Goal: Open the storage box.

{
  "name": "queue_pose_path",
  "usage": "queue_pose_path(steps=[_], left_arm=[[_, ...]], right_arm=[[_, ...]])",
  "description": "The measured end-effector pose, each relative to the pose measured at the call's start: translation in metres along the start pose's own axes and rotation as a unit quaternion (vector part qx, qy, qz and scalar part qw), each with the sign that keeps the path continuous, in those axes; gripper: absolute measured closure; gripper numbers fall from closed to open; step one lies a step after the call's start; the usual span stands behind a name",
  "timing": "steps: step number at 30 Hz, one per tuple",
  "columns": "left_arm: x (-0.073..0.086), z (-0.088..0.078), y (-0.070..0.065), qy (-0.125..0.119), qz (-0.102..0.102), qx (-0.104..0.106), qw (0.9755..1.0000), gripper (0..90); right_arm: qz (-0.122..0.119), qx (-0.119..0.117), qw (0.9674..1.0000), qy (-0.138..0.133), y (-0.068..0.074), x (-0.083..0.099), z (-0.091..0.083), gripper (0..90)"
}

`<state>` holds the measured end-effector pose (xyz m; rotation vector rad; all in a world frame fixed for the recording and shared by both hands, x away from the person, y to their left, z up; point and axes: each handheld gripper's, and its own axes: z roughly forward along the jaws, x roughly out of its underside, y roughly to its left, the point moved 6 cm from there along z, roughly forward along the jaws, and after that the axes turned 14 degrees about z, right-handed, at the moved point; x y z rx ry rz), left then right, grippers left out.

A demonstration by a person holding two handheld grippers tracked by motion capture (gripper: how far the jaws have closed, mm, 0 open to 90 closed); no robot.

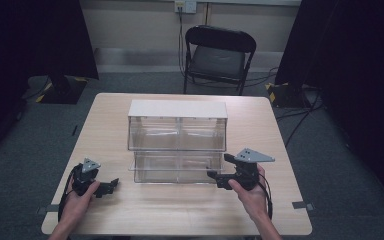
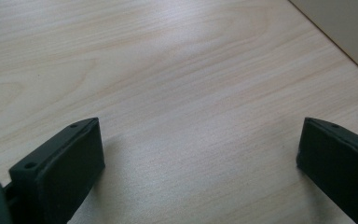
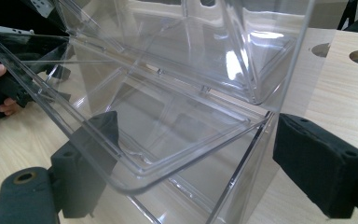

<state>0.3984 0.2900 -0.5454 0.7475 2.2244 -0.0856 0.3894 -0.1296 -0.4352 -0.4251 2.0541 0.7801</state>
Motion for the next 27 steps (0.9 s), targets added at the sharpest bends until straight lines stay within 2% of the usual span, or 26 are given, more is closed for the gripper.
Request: queue_pose_path(steps=[27], left_arm=[[0.0,0.0,0.0,-0.001,-0.001,0.0,1.0,0.1]], right_arm=[[-0.002,-0.002,0.9999,-0.01,0.0,-0.01,-0.002,14.4]])
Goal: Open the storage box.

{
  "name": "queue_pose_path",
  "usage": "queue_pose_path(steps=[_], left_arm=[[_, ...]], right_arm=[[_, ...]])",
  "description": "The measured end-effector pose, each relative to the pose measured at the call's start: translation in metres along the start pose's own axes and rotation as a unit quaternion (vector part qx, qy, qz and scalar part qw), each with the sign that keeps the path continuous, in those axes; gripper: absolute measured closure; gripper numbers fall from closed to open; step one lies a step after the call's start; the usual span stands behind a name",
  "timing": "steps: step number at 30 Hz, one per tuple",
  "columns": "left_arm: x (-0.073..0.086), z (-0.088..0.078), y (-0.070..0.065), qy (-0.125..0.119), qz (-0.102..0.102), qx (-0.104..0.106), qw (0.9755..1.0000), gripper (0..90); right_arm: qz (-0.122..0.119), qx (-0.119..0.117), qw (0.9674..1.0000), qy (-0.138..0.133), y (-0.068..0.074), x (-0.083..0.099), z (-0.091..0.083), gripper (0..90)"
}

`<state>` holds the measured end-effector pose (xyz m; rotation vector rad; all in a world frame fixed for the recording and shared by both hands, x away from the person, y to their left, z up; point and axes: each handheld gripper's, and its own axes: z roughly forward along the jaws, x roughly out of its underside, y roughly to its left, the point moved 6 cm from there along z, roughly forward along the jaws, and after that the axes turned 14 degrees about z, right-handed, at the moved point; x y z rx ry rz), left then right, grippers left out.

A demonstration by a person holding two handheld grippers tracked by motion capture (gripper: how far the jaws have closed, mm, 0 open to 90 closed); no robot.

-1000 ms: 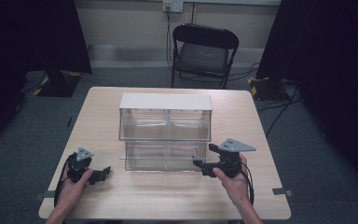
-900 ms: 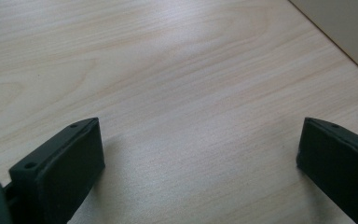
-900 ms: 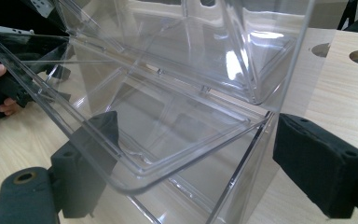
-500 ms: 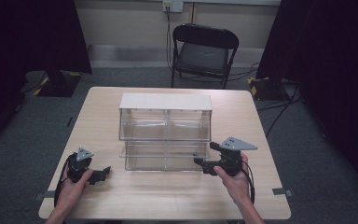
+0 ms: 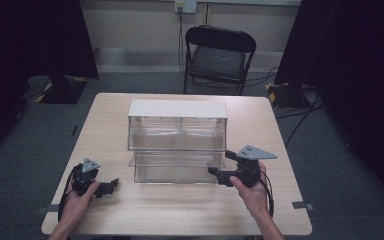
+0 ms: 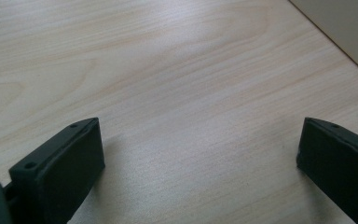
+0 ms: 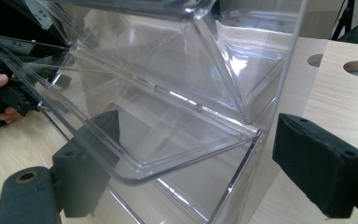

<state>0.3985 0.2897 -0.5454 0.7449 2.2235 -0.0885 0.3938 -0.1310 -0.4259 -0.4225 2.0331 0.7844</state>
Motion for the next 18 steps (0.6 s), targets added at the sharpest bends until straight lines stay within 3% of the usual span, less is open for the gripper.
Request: queue_pose_path(steps=[18], left_arm=[[0.0002,-0.0001,0.0,0.001,0.0,0.0,1.0,0.1]], right_arm=[[0.004,-0.012,0.9999,-0.005,0.0028,-0.0073,-0.0005,14.4]])
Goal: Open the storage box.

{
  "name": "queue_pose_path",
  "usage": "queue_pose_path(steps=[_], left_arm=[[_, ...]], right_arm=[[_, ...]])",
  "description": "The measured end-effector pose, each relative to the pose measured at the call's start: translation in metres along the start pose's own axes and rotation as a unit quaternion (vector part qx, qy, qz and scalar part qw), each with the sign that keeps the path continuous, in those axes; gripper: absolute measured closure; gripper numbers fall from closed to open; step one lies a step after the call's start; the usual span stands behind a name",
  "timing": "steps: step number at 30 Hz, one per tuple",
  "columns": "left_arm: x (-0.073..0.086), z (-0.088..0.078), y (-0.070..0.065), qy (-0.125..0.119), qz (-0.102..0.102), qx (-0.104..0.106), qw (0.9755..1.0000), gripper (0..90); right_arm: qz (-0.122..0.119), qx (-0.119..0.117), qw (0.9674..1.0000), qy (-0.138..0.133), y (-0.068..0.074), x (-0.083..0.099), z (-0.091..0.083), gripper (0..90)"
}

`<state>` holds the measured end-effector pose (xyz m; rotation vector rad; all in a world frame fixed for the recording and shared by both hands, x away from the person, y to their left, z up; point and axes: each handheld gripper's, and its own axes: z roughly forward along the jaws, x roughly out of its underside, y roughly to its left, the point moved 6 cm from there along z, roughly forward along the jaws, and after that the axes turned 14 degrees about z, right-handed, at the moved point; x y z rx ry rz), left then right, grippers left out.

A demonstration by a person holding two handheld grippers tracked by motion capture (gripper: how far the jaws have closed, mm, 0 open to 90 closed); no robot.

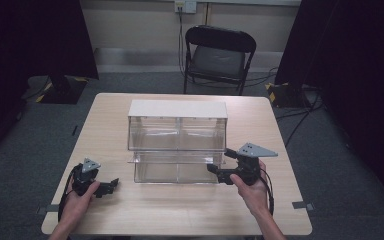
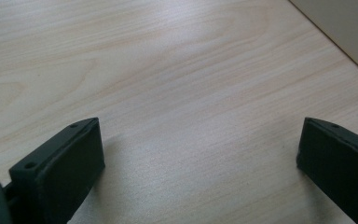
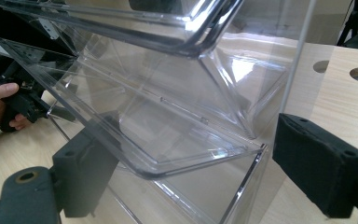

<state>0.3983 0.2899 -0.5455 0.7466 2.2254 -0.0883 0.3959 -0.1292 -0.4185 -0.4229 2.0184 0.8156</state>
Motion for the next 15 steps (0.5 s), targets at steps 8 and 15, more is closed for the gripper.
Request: queue_pose_path(steps=[8,15], left_arm=[[0.0,0.0,0.0004,0.0,0.002,-0.001,1.0,0.0],[-0.0001,0.0001,0.0002,-0.001,0.001,-0.001,1.0,0.1]], right_arm=[[0.002,0.0,1.0,-0.001,0.0003,-0.0035,-0.0002,15.2],[0.002,0.0,1.0,-0.004,0.0007,-0.0079,-0.0008,15.8]])
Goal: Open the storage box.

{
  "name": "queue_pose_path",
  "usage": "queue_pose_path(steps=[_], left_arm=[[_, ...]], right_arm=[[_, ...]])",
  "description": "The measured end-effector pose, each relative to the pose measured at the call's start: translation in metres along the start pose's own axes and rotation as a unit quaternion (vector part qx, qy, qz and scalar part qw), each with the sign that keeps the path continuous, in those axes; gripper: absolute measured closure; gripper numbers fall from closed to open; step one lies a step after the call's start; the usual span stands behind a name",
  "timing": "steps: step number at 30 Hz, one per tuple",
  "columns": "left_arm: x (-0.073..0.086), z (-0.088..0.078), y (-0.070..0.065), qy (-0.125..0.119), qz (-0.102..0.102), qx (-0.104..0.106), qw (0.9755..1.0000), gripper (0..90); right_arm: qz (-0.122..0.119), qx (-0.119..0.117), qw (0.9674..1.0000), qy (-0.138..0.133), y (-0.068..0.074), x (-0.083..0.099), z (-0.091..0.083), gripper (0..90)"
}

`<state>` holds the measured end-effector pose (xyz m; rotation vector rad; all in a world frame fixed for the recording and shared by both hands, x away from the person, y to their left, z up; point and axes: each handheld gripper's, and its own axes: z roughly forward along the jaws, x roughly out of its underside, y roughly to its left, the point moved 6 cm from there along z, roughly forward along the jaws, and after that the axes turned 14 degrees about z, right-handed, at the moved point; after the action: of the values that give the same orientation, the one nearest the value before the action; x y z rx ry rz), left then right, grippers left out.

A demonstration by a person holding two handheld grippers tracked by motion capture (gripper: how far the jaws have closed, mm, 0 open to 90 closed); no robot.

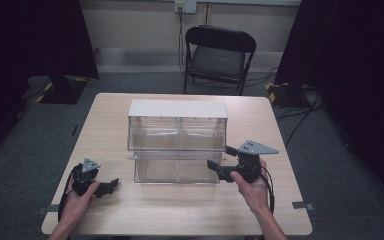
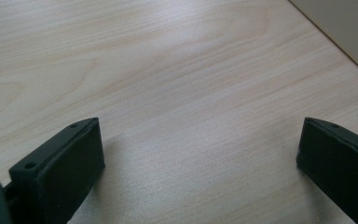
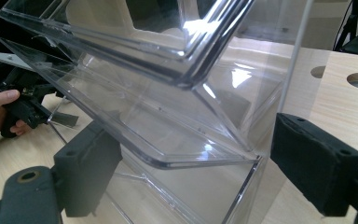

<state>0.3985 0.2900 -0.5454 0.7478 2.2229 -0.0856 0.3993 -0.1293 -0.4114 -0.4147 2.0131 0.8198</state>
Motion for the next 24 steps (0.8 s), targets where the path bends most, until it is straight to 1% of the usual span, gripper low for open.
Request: queue_pose_path(steps=[16,24], left_arm=[[0.0,0.0001,-0.0002,0.0,-0.002,0.0,1.0,0.1],[0.0001,-0.0001,-0.0001,0.001,-0.001,0.0,1.0,0.1]], right_arm=[[0.0,-0.004,1.0,-0.003,0.0002,-0.0039,0.0004,16.3],[0.004,-0.011,0.9999,-0.006,0.0006,-0.0058,0.0015,16.2]])
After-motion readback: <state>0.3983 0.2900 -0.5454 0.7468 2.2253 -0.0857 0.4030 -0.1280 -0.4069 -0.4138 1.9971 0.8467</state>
